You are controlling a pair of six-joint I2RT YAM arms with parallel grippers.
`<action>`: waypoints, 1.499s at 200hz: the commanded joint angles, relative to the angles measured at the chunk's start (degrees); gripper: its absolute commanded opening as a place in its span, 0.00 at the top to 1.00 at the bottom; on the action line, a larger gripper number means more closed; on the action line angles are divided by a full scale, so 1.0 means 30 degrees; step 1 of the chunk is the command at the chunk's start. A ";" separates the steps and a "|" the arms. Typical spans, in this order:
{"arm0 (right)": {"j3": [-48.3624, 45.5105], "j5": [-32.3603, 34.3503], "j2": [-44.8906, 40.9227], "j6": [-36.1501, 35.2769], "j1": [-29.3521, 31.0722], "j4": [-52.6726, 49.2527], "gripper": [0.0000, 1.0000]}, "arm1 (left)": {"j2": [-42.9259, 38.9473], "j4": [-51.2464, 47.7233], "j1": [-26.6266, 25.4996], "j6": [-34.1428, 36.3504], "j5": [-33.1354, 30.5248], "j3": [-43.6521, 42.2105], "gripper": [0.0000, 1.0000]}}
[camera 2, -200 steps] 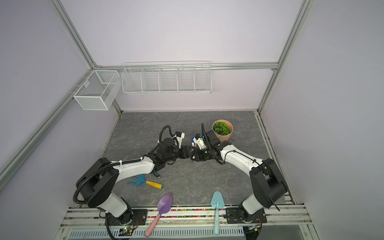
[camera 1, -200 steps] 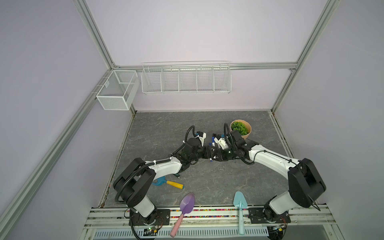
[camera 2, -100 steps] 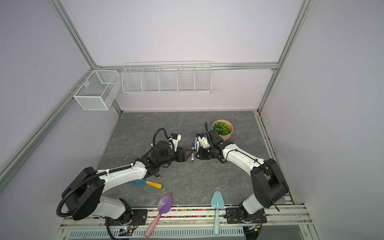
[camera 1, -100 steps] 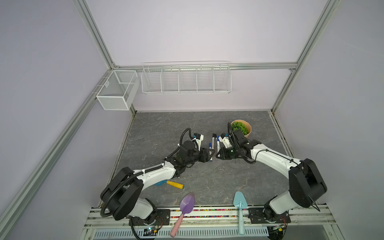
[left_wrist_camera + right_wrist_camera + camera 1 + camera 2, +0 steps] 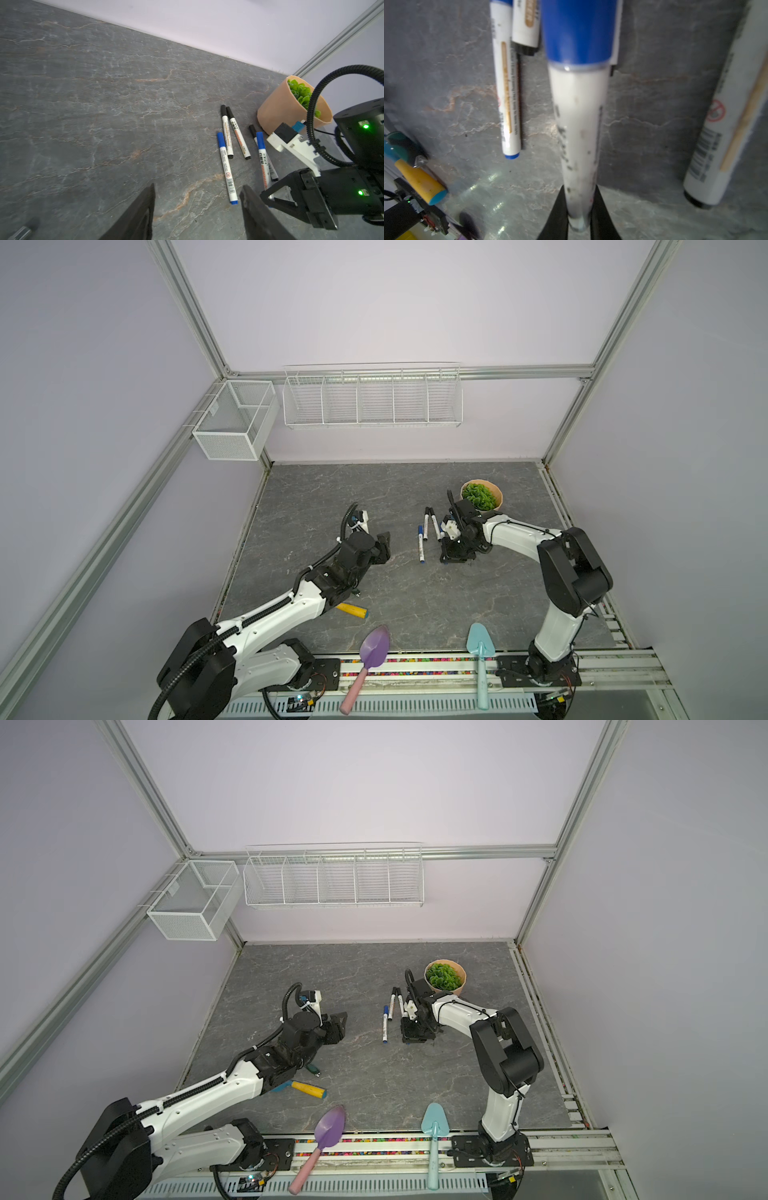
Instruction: Insert the pens into the pen caps
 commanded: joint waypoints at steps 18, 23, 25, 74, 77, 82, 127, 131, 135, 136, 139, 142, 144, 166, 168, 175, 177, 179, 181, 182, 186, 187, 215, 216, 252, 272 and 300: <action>0.0834 0.0670 0.0693 -0.0605 -0.0168 -0.1079 0.79 | -0.0652 -0.0608 0.0034 -0.0492 -0.1525 -0.0747 0.35; 0.0837 0.0728 0.0728 -0.0621 -0.0174 -0.1114 0.78 | -0.0653 -0.0581 0.0034 -0.0482 -0.1527 -0.0755 0.35; 0.0837 0.0738 0.0738 -0.0623 -0.0164 -0.1116 0.78 | -0.0666 -0.0580 0.0034 -0.0463 -0.1526 -0.0755 0.35; 0.0532 0.0730 0.0137 -0.0510 -0.0170 -0.0941 0.65 | -0.0360 -0.0484 0.0038 -0.0369 -0.1468 -0.0699 0.34; 0.0517 0.0714 0.0057 -0.0516 -0.0162 -0.0916 0.65 | -0.0315 -0.0491 0.0035 -0.0376 -0.1486 -0.0682 0.35; 0.0490 0.0703 -0.0074 -0.0495 -0.0161 -0.0880 0.64 | -0.0289 -0.0469 0.0035 -0.0369 -0.1482 -0.0668 0.34; -0.0327 0.1712 -0.3595 -0.0241 -0.0179 -0.0076 0.62 | -0.0271 -0.0345 0.0045 -0.0312 -0.1778 -0.0784 0.34; -0.0491 0.2147 -0.4151 -0.0267 -0.0182 0.0054 0.62 | -0.0294 -0.0394 0.0035 -0.0327 -0.1879 -0.0785 0.34; -0.0674 0.2604 -0.4740 -0.0272 -0.0213 0.0232 0.61 | -0.0352 -0.0429 0.0034 -0.0311 -0.2026 -0.0785 0.34; -0.0724 0.2738 -0.4905 -0.0263 -0.0231 0.0290 0.61 | -0.0355 -0.0445 0.0034 -0.0311 -0.2054 -0.0785 0.34; -0.0896 0.3140 -0.5378 -0.0262 -0.0242 0.0421 0.61 | -0.0402 -0.0497 0.0049 -0.0310 -0.2178 -0.0785 0.34; -0.1089 0.3498 -0.5840 -0.0280 -0.0306 0.0558 0.61 | -0.0444 -0.0543 0.0036 -0.0310 -0.2296 -0.0785 0.34; -0.1219 0.3833 -0.6236 -0.0252 -0.0343 0.0657 0.60 | -0.0482 -0.0585 0.0057 -0.0310 -0.2378 -0.0770 0.34; -0.3559 0.7539 -1.0239 0.0301 -0.1594 0.2131 0.56 | -0.1268 -0.1603 0.0216 -0.0427 -0.3825 -0.0785 0.34; -0.3785 0.8118 -1.0675 0.0427 -0.1735 0.2280 0.55 | -0.1369 -0.1780 0.0233 -0.0413 -0.4056 -0.0770 0.33; -0.4801 1.0003 -1.2103 0.0762 -0.2256 0.2819 0.53 | -0.1816 -0.2339 0.0368 -0.0333 -0.4843 -0.0741 0.33; -0.5223 1.0543 -1.2496 0.0814 -0.2398 0.3016 0.52 | -0.1938 -0.2499 0.0396 -0.0294 -0.5058 -0.0730 0.33; -0.5644 1.1168 -1.2961 0.0849 -0.2544 0.3241 0.50 | -0.2138 -0.2685 0.0454 -0.0277 -0.5360 -0.0727 0.33; -0.6012 1.1742 -1.3355 0.0857 -0.2661 0.3459 0.49 | -0.2275 -0.2834 0.0505 -0.0199 -0.5612 -0.0726 0.33; -0.6206 1.2009 -1.3533 0.0844 -0.2743 0.3632 0.48 | -0.2371 -0.2908 0.0548 -0.0152 -0.5737 -0.0726 0.32; -0.6949 1.3216 -1.4354 0.0755 -0.2918 0.4318 0.45 | -0.2685 -0.3208 0.0692 0.0057 -0.6213 -0.0726 0.32; -0.7143 1.3595 -1.4589 0.0705 -0.2960 0.4427 0.44 | -0.2781 -0.3285 0.0744 0.0137 -0.6257 -0.0741 0.32; -1.2373 1.9168 -1.7550 -0.0716 -0.3893 1.1252 0.22 | -0.5220 -0.4253 0.3284 0.2094 -0.7507 -0.1160 0.30; -1.2506 1.9267 -1.7535 -0.0851 -0.3887 1.1528 0.22 | -0.5294 -0.4262 0.3402 0.2152 -0.7519 -0.1192 0.29; -1.3289 2.2677 -1.2984 -0.1677 -0.4264 1.5891 0.11 | -0.5608 -0.2770 0.8057 0.3654 -0.7321 -0.1861 0.00; -1.3489 2.2365 -0.9574 -0.3486 -0.4441 2.0692 0.11 | -0.3606 0.0266 0.9364 0.5002 -0.7655 -0.2737 0.00; -1.4478 1.9360 -0.6737 -0.7895 -0.4963 2.8017 0.08 | -0.0907 0.4221 1.0542 0.6793 -0.8053 -0.2871 0.00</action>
